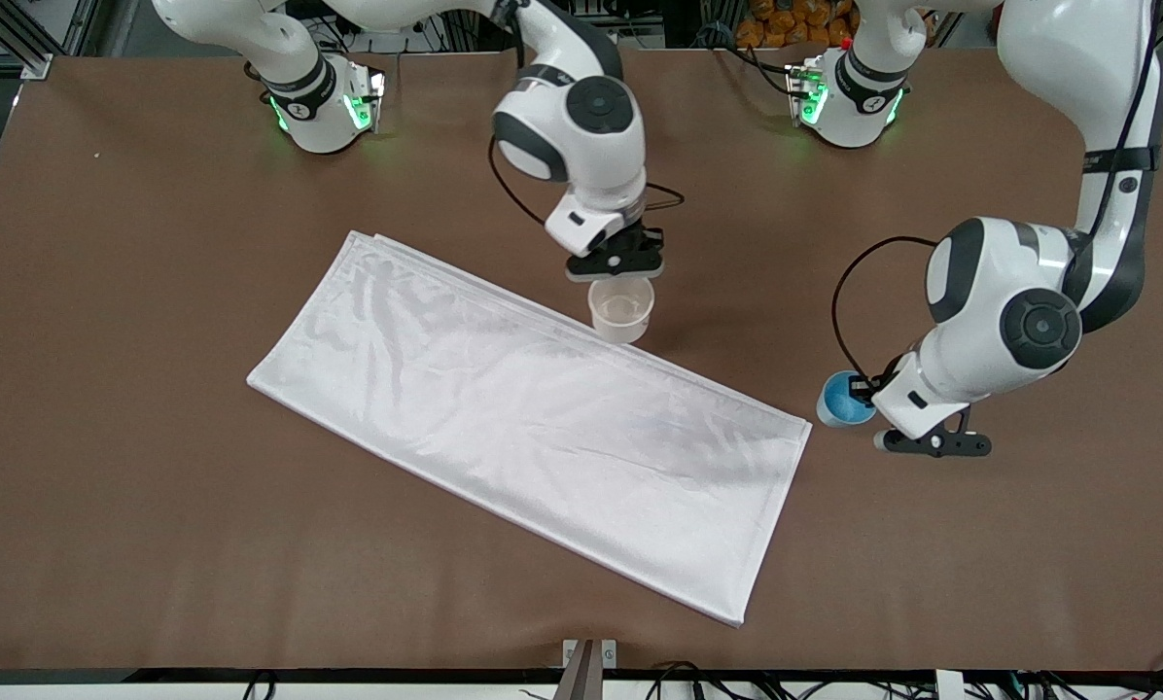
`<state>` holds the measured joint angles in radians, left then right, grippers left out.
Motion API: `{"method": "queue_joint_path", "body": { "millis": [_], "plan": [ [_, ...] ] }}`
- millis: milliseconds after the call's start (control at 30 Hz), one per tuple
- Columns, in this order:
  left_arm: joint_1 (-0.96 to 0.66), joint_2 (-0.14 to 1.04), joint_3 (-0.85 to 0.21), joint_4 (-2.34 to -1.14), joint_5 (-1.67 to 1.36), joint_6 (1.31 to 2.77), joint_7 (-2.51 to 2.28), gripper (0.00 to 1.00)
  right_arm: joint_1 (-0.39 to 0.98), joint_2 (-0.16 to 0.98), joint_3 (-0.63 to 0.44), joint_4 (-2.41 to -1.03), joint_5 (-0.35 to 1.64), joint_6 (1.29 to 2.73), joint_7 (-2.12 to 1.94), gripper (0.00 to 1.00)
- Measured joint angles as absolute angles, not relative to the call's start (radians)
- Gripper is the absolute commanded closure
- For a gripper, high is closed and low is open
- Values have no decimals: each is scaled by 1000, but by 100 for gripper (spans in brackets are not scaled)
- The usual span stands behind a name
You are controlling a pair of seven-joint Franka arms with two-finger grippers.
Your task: Place blue cup into white mug on table
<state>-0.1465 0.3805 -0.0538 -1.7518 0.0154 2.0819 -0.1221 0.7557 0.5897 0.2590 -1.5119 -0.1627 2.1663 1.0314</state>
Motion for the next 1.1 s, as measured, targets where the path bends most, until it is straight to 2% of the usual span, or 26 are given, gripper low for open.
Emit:
{"method": "queue_joint_path", "body": {
  "millis": [267, 933, 967, 1000, 1100],
  "plan": [
    [-144, 310, -57, -1859, 15, 2122, -117, 100, 826, 680, 258, -1460, -201, 2237, 1048, 100],
    [-146, 196, -112, -1959, 15, 2121, -161, 100, 873, 799, 254, -1435, -277, 2291, 1079, 100],
    [-146, 193, -115, -1962, 15, 2121, -164, 100, 873, 802, 254, -1431, -277, 2291, 1081, 96],
    [-146, 191, -117, -1964, 15, 2121, -166, 100, 873, 803, 254, -1429, -277, 2291, 1083, 79],
    [-146, 188, -123, -1968, 15, 2119, -174, 100, 873, 806, 254, -1424, -277, 2290, 1089, 0]
  ]
}}
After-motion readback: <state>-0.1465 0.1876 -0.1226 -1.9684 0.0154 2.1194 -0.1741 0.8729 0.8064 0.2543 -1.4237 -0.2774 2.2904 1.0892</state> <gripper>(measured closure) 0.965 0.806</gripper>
